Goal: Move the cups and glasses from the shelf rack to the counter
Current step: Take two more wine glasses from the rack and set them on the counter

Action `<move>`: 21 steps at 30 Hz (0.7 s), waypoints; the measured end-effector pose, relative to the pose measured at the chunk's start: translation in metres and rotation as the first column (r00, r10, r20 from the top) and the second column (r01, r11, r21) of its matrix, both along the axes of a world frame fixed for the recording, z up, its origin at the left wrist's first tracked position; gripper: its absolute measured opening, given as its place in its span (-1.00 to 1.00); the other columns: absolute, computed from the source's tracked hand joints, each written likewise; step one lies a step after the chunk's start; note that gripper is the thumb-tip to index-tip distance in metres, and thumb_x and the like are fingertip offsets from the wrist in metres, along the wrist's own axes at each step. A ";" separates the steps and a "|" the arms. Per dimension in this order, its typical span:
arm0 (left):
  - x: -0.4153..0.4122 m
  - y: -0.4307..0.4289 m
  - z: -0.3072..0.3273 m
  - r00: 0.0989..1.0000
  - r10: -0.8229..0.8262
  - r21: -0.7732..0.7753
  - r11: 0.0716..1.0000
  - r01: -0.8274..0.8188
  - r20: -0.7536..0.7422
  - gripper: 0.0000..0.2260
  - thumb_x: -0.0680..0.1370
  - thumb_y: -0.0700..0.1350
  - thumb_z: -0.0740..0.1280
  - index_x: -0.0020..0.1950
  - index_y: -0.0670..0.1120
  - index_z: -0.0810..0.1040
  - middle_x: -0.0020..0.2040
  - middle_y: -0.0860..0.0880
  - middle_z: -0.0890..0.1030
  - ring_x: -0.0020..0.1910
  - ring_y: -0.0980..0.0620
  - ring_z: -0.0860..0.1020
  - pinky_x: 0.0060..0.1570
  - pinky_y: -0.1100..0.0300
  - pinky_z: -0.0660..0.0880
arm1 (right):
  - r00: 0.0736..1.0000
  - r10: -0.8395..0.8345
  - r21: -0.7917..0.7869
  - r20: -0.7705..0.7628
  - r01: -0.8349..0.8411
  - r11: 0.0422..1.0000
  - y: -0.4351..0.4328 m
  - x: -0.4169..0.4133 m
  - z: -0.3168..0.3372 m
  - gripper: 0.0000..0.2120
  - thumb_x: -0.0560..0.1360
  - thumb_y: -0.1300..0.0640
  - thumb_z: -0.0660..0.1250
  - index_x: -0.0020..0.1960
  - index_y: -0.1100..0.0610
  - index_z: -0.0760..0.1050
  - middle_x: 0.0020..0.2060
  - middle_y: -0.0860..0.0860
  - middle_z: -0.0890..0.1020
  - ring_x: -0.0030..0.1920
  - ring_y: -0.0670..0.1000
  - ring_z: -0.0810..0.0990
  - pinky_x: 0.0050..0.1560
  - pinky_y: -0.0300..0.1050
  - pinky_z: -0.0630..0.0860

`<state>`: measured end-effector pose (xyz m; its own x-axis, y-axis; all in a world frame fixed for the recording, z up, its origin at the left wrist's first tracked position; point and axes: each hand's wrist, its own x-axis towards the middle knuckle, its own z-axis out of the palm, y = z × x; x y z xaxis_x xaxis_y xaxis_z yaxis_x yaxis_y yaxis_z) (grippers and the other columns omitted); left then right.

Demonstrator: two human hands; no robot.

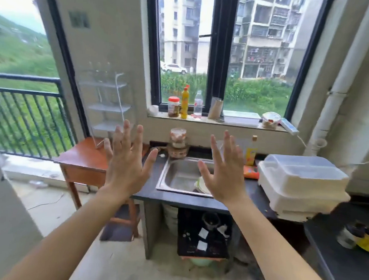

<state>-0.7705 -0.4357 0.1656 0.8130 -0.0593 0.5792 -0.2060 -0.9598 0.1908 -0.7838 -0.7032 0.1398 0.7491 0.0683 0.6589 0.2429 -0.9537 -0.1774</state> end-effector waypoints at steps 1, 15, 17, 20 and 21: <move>0.010 0.024 -0.001 0.999 0.043 0.000 0.999 -0.043 0.001 -0.30 0.59 0.35 -0.14 0.63 0.01 -0.12 0.63 -0.08 -0.24 0.59 -0.10 -0.23 0.50 -0.27 -0.16 | 0.999 0.036 -0.011 -0.008 -0.036 0.999 0.023 0.018 -0.001 -0.28 0.62 -0.27 0.08 0.66 0.01 -0.01 0.65 0.18 -0.08 0.63 0.25 -0.03 0.57 0.28 -0.01; 0.196 0.180 -0.033 0.955 0.293 0.050 0.956 -0.291 -0.049 -0.29 0.56 0.32 -0.15 0.63 0.00 -0.08 0.62 -0.09 -0.19 0.60 -0.10 -0.20 0.52 -0.17 -0.19 | 0.944 0.326 -0.005 -0.044 -0.327 0.945 0.197 0.286 -0.035 -0.29 0.62 -0.27 0.10 0.66 -0.01 -0.02 0.65 0.14 -0.10 0.63 0.20 -0.06 0.59 0.16 -0.14; 0.246 0.185 -0.021 0.953 0.300 0.038 0.954 -0.299 -0.046 -0.30 0.56 0.31 -0.14 0.63 -0.01 -0.08 0.62 -0.10 -0.21 0.59 -0.11 -0.21 0.52 -0.19 -0.18 | 0.943 0.333 0.019 -0.027 -0.333 0.943 0.204 0.337 -0.027 -0.28 0.62 -0.27 0.10 0.66 -0.01 -0.03 0.65 0.14 -0.10 0.64 0.19 -0.07 0.59 0.18 -0.10; 0.331 0.188 0.002 0.949 0.312 0.033 0.950 -0.310 -0.055 -0.32 0.59 0.31 -0.18 0.63 0.01 -0.15 0.61 -0.08 -0.29 0.58 -0.08 -0.28 0.52 -0.19 -0.19 | 0.944 0.330 0.059 -0.021 -0.328 0.943 0.212 0.417 -0.002 -0.27 0.61 -0.25 0.12 0.66 0.01 -0.03 0.65 0.16 -0.08 0.64 0.20 -0.05 0.59 0.23 -0.03; 0.358 0.189 0.011 0.954 0.296 0.029 0.955 -0.295 -0.044 -0.32 0.59 0.32 -0.17 0.63 0.03 -0.16 0.60 -0.07 -0.31 0.58 -0.06 -0.30 0.52 -0.18 -0.21 | 0.943 0.334 0.064 -0.009 -0.332 0.941 0.215 0.442 0.008 -0.28 0.61 -0.25 0.12 0.66 0.01 -0.02 0.65 0.17 -0.06 0.63 0.22 -0.02 0.58 0.24 -0.01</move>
<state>-0.4127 -0.2471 0.1763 0.8227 0.1755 0.5408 0.0963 -0.9804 0.1717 -0.3413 -0.4880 0.1480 0.7033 0.2765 0.6549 0.5407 -0.8061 -0.2403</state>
